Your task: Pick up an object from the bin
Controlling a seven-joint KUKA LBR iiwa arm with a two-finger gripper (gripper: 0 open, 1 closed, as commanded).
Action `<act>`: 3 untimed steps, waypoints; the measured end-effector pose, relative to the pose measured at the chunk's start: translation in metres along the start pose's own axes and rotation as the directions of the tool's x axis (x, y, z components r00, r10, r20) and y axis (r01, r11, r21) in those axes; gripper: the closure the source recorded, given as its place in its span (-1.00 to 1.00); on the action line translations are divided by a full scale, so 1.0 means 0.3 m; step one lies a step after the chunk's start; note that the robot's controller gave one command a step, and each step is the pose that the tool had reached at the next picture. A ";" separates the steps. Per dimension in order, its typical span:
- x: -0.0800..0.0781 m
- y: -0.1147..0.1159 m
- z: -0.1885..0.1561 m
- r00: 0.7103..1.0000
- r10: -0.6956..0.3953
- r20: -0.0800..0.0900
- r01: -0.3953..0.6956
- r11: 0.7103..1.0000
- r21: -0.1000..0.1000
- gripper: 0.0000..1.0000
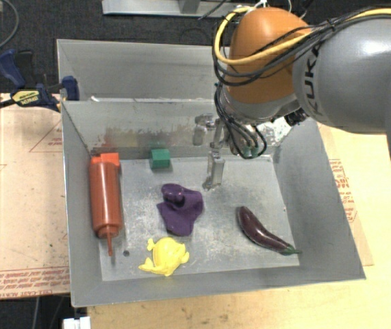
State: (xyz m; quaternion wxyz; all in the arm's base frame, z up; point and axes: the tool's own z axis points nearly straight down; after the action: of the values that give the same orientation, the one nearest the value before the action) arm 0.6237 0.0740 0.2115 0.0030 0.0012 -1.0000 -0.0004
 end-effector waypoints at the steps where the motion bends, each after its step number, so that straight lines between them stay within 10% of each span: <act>1: -0.004 -0.001 -0.016 1.000 0.001 0.007 -0.001 1.000 0.000 -1.00; 3: 0.126 -0.004 0.288 0.992 -0.128 0.008 0.128 0.992 0.000 -1.00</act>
Offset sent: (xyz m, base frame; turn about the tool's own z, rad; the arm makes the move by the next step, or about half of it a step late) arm -0.0648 -0.0049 -0.1305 -0.0113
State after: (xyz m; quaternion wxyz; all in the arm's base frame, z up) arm 0.5853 0.0726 0.1254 -0.0010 0.0654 -0.9979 -0.0008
